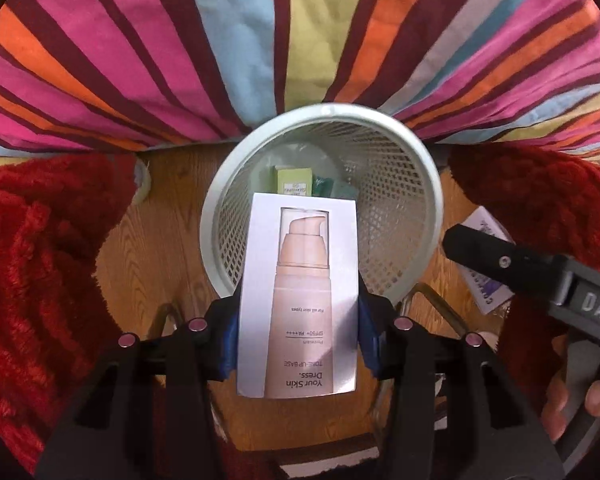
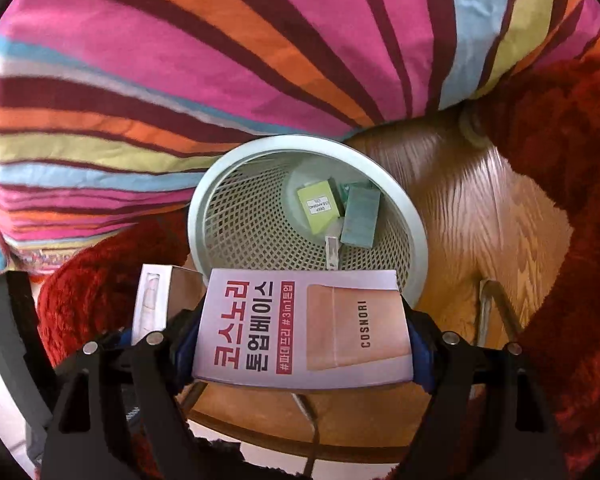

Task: Collect trash
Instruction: 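Carry both boxes from the bed over the white mesh wastebasket, then open both tools above the wastebasket to drop the two boxes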

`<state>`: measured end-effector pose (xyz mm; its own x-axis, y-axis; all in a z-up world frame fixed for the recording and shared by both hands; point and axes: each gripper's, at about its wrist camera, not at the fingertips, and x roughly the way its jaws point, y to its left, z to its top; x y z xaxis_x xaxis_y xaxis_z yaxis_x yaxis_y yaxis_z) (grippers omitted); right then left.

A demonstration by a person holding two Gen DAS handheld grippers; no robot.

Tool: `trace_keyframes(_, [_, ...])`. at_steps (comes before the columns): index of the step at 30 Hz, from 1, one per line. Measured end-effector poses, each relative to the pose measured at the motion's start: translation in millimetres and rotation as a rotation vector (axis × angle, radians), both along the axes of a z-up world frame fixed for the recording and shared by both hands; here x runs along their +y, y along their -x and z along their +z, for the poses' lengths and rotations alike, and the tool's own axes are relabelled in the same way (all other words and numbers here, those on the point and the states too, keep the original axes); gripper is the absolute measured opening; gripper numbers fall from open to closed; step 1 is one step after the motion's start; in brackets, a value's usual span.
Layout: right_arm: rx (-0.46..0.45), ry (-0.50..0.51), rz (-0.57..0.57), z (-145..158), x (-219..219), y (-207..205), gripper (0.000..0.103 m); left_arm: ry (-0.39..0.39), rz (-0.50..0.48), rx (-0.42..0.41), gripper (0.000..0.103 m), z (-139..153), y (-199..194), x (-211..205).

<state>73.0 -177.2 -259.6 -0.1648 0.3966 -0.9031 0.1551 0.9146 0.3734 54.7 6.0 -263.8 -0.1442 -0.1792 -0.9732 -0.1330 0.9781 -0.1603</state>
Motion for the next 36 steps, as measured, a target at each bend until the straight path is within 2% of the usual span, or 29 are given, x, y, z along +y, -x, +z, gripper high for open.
trace_keyframes(13, [0.108, 0.002, -0.058, -36, 3, -1, 0.077, 0.009, 0.011, 0.082, 0.047, -28, -9, -4])
trace_keyframes(20, [0.149, -0.009, -0.1, -48, -2, -1, 0.077, 0.011, 0.015, 0.129, 0.047, -47, -12, -8])
trace_keyframes(28, [0.174, -0.018, -0.106, -54, 0, -2, 0.077, 0.011, 0.018, 0.159, 0.049, -54, -15, -8])
trace_keyframes(30, [0.176, -0.017, -0.106, -56, 1, -2, 0.078, 0.039, 0.042, 0.176, 0.054, -58, -16, -6])
trace_keyframes(31, [0.178, -0.014, -0.11, -57, 2, -2, 0.078, 0.049, 0.05, 0.186, 0.066, -61, -15, -5])
trace_keyframes(32, [0.184, -0.011, -0.114, -59, 2, -2, 0.087, 0.049, 0.056, 0.199, 0.077, -62, -15, -4])
trace_keyframes(33, [0.195, -0.016, -0.121, -63, 1, -1, 0.096, 0.026, 0.056, 0.214, 0.08, -64, -14, -3])
trace_keyframes(34, [0.21, -0.024, -0.13, -66, 0, 0, 0.095, 0.008, 0.056, 0.22, 0.082, -65, -14, -2])
trace_keyframes(36, [0.226, -0.034, -0.161, -70, -3, 3, 0.095, 0.02, 0.066, 0.222, 0.082, -65, -14, -1])
